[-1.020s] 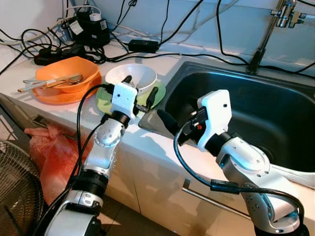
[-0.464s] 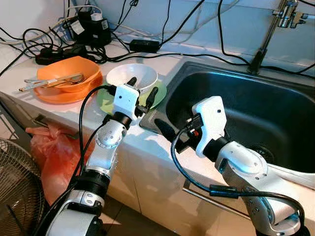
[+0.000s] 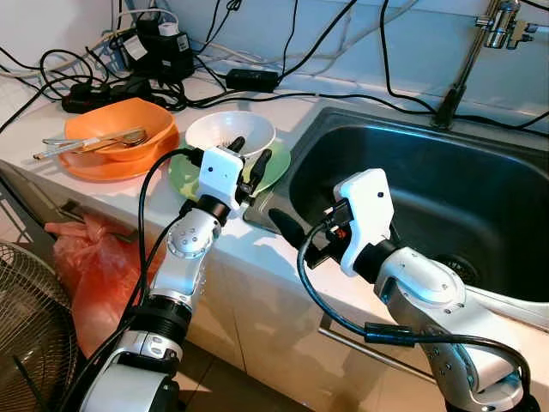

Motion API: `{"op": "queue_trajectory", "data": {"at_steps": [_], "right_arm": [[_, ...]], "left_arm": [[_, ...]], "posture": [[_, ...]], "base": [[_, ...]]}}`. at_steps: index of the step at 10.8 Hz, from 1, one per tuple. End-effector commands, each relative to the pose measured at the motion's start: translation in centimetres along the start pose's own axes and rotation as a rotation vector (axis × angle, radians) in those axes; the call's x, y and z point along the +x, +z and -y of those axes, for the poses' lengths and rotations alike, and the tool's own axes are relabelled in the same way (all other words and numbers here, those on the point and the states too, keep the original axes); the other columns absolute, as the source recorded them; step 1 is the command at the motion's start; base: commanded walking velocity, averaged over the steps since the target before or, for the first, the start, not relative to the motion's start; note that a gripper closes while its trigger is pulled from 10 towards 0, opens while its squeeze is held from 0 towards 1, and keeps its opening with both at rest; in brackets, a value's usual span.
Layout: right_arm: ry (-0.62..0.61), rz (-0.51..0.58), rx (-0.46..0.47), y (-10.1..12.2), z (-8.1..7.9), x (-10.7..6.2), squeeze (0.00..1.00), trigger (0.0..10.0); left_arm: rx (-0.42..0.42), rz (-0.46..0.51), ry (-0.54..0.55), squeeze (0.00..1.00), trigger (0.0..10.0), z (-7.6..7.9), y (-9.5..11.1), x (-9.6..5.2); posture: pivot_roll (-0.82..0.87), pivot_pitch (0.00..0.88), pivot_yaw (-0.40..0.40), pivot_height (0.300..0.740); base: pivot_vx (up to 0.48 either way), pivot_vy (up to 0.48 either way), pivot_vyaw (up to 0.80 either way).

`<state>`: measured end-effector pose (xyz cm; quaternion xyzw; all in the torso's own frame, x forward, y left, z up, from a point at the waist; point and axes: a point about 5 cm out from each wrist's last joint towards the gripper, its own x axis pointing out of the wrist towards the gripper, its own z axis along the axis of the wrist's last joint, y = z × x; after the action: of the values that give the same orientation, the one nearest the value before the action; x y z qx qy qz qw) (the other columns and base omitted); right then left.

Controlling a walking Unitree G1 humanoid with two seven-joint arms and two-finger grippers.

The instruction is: Kitchen organization

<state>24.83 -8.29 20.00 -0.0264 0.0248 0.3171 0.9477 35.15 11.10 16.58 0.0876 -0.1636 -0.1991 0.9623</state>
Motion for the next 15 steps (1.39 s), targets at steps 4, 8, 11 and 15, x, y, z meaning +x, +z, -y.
{"op": "queue_trajectory", "data": {"at_steps": [4, 8, 11, 15], "right_arm": [[0.013, -0.009, 0.007, -0.1, -0.2, -0.1, 0.00, 10.0], [0.015, -0.011, 0.004, -0.2, -0.1, 0.0, 0.00, 10.0], [0.019, -0.009, -0.002, -0.2, 0.1, 0.4, 0.00, 10.0], [0.012, 0.011, -0.019, 0.0, 0.5, 1.0, 0.00, 10.0]], "left_arm": [[0.004, 0.017, -0.001, 0.00, 0.0, -0.3, 0.3, 0.2], [0.005, 0.018, 0.003, 0.00, 0.0, -0.4, 0.3, 0.1], [0.043, 0.050, 0.043, 0.00, 0.0, -1.1, 0.9, 0.2], [0.091, 0.109, 0.079, 0.00, 0.0, -1.7, 2.2, 0.9]], "posture": [[-0.12, 0.000, 0.040, 0.740], [-0.12, 0.000, 0.033, 0.740], [-0.11, 0.000, 0.032, 0.740], [-0.10, 0.000, 0.037, 0.740]], "base": [[0.000, 0.000, 0.00], [0.000, 0.000, 0.00], [0.000, 0.000, 0.00], [0.000, 0.000, 0.00]]}}
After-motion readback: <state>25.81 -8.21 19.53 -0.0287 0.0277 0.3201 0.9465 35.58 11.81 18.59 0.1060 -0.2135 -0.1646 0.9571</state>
